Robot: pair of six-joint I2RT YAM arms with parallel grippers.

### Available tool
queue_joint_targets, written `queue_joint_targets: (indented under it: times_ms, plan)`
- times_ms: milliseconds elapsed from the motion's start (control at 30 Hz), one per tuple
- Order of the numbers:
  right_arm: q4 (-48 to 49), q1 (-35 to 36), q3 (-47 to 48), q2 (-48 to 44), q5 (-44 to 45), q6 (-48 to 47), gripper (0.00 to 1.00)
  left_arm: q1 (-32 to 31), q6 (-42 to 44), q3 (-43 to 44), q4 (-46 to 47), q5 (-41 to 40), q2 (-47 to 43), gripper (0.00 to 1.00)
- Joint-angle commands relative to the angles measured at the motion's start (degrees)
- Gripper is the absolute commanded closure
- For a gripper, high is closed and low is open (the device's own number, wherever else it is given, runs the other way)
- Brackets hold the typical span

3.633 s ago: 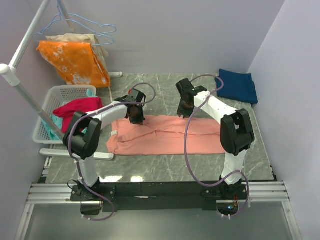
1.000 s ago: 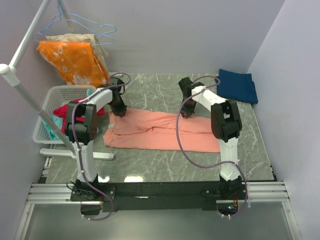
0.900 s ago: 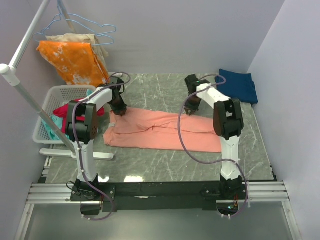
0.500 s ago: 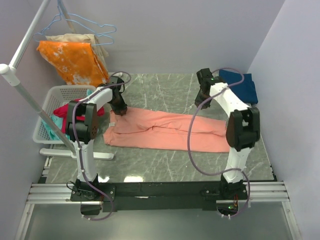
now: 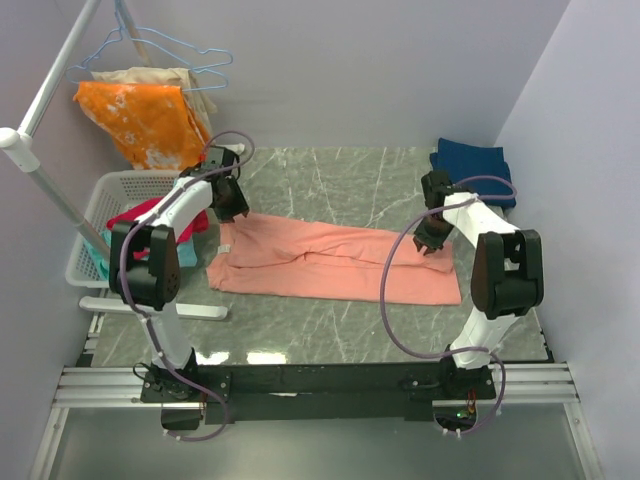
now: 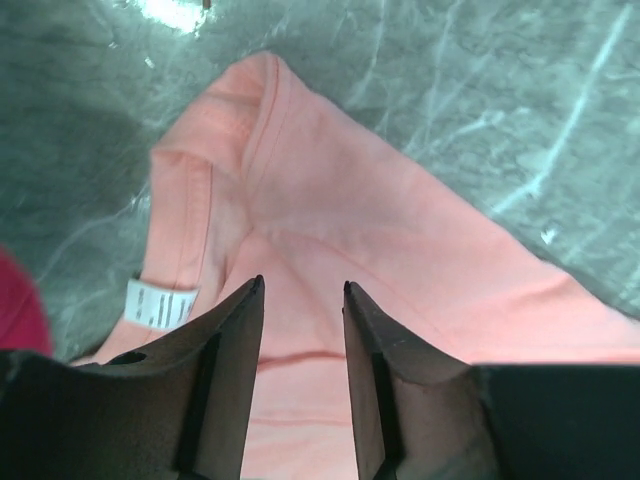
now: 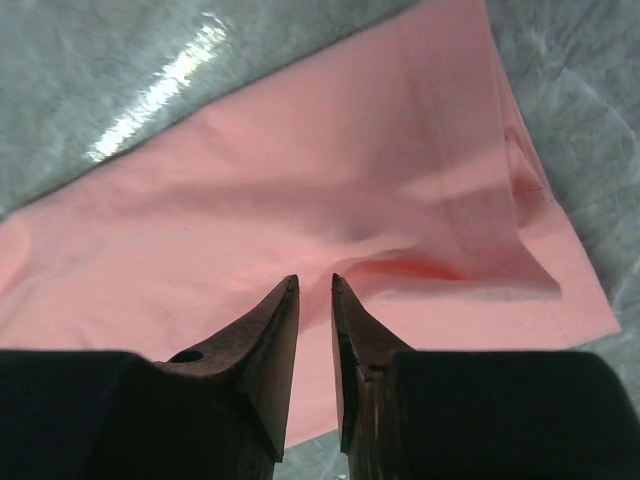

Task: Fold and stack the t-shirts
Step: Fold the tshirt

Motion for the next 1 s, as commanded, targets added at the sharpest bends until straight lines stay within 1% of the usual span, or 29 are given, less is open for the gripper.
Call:
queue_joint_targets:
  times_ms: [0, 133, 200, 467, 667, 967]
  plan:
    - [3.39, -0.07, -1.65, 0.34, -1.21, 1.41, 0.74, 0.13, 0.85, -3.79, 0.99, 0.11, -4.64, 0.56]
    - [3.74, 0.02, -4.19, -0.35, -1.74, 2.02, 0.75, -0.05, 0.5, -6.87, 1.35, 0.04, -4.73, 0.57]
    - [3.74, -0.07, -6.04, -0.88, -1.92, 2.29, 0.75, -0.05, 0.41, -6.88, 1.0, -0.14, -3.86, 0.57]
    - [2.95, 0.02, -12.27, -3.34, -0.61, 2.9, 0.78, -0.13, 0.23, -5.56, 0.99, 0.56, -2.27, 0.57]
    - [1.19, -0.07, -16.24, -7.82, 1.24, 3.69, 0.79, -0.31, 0.15, -5.65, 1.08, 0.65, -0.96, 0.57]
    - [-3.46, -0.07, -18.44, -12.83, 5.9, 4.66, 0.8, -0.75, -0.73, -3.1, -2.52, -3.04, 2.82, 0.61]
